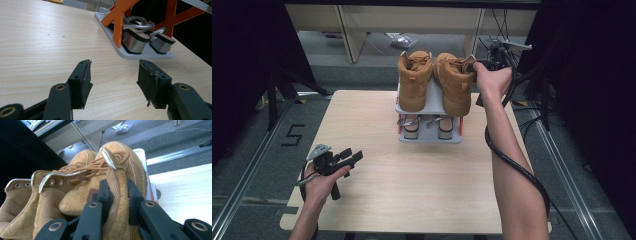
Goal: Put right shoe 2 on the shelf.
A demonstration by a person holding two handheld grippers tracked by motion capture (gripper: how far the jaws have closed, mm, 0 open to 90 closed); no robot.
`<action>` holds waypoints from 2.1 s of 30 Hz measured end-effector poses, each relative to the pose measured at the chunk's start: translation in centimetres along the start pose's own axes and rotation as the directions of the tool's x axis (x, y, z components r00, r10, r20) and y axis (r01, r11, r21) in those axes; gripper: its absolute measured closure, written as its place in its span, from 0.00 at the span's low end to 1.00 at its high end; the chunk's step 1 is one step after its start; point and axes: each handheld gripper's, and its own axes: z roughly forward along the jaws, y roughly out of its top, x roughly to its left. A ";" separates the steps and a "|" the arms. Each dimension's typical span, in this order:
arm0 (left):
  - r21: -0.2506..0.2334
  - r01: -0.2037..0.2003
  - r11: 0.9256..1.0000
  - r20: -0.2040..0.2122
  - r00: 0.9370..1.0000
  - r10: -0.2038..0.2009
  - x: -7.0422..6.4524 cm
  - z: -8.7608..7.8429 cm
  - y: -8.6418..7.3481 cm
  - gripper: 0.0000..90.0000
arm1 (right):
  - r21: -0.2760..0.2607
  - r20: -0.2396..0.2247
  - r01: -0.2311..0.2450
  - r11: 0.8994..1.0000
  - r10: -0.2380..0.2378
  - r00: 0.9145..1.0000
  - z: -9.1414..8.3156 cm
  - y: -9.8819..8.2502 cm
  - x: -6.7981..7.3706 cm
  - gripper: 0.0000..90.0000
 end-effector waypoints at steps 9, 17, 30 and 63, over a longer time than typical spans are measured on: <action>-0.003 -0.006 1.000 0.002 1.000 0.006 -0.2 0.0 0.0 0.48 | -0.088 -0.054 0.037 0.995 -0.042 0.998 -1.3 0.2 -0.3 0.64; -0.002 -0.009 1.000 0.005 1.000 0.009 -0.4 0.0 0.0 0.49 | -0.137 -0.099 0.015 0.990 -0.029 0.995 -4.8 0.3 -1.6 0.77; -0.010 -0.004 1.000 0.003 1.000 0.004 -0.3 -0.3 0.0 0.51 | 0.058 -0.072 0.114 0.992 -0.110 0.991 -4.3 -4.5 -4.5 1.00; -0.005 -0.003 1.000 0.001 1.000 0.003 -0.2 -0.3 -0.1 0.50 | 0.103 -0.155 0.100 0.990 -0.084 0.984 -0.8 -10.1 -2.2 1.00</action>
